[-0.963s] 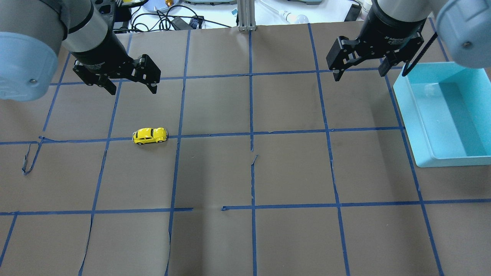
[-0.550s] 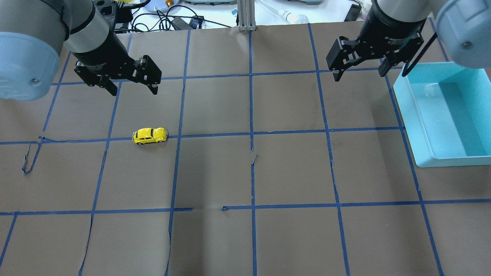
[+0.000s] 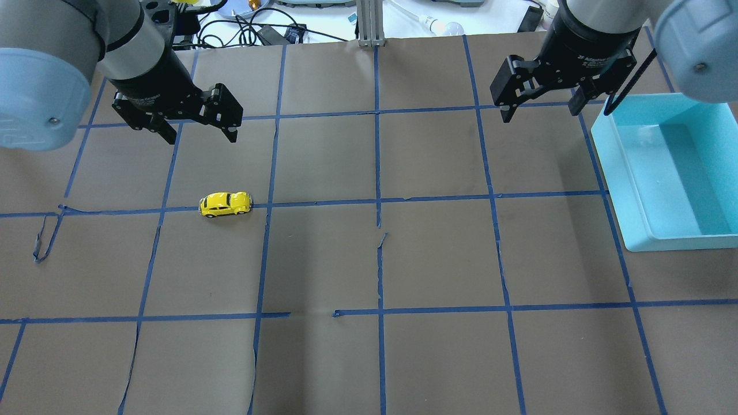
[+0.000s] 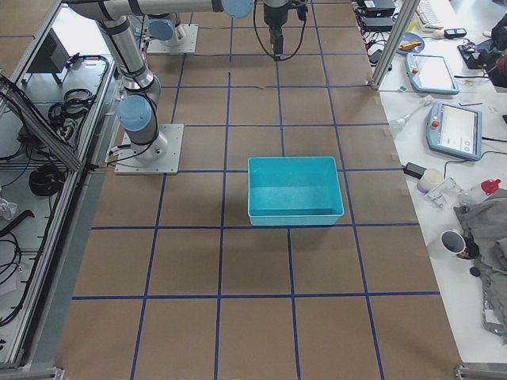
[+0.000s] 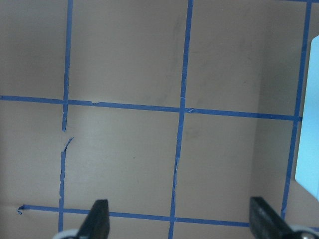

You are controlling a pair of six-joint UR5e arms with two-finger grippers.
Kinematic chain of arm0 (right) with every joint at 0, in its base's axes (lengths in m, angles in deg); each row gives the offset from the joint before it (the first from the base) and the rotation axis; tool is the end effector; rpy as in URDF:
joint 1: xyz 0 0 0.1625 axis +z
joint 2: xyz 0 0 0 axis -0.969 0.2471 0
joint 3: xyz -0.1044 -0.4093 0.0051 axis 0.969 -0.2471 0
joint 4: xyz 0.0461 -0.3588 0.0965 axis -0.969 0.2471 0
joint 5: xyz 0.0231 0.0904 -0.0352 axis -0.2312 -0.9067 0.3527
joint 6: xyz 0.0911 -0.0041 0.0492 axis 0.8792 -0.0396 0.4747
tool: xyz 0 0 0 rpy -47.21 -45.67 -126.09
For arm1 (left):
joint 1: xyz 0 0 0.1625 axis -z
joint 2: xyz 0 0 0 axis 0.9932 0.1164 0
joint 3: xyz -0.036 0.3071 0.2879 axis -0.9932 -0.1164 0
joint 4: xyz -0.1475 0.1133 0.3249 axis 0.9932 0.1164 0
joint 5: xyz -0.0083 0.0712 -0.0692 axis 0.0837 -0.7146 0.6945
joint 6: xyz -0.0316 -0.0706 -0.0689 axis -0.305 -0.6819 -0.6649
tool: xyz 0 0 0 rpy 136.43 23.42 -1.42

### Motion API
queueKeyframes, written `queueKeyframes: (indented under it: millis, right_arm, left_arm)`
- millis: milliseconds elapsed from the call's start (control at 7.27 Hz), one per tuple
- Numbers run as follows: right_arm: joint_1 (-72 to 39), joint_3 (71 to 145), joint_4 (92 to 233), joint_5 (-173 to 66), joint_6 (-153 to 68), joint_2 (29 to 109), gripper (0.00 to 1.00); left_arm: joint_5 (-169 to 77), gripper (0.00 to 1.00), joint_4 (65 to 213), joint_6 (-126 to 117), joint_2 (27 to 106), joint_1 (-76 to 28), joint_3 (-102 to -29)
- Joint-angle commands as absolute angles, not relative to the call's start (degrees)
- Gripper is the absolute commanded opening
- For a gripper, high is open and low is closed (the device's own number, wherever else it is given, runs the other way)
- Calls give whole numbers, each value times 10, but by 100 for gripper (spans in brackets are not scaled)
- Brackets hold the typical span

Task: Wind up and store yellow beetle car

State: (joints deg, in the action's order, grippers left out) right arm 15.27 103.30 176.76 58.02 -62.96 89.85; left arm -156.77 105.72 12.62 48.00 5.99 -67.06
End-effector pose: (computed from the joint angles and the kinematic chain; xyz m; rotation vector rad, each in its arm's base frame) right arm 0.1436 -0.4498 0.5041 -0.1282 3.1126 -0.1086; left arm -0.1290 -0.4632 0.4670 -0.0382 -3.1283 0.0880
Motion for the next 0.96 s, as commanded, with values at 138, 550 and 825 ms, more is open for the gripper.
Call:
queueKeyframes:
  millis: [138, 550, 825]
  right_arm:
    - [153, 1033, 1768, 580, -630, 898, 100]
    - [153, 1033, 1768, 580, -630, 898, 100]
    - [153, 1033, 1768, 580, -630, 898, 100]
  left_arm:
    - [-1567, 100, 1056, 124, 479, 60, -670]
    - [-1566, 100, 1057, 123, 478, 61, -670]
    - [-1567, 100, 1062, 150, 485, 58, -673]
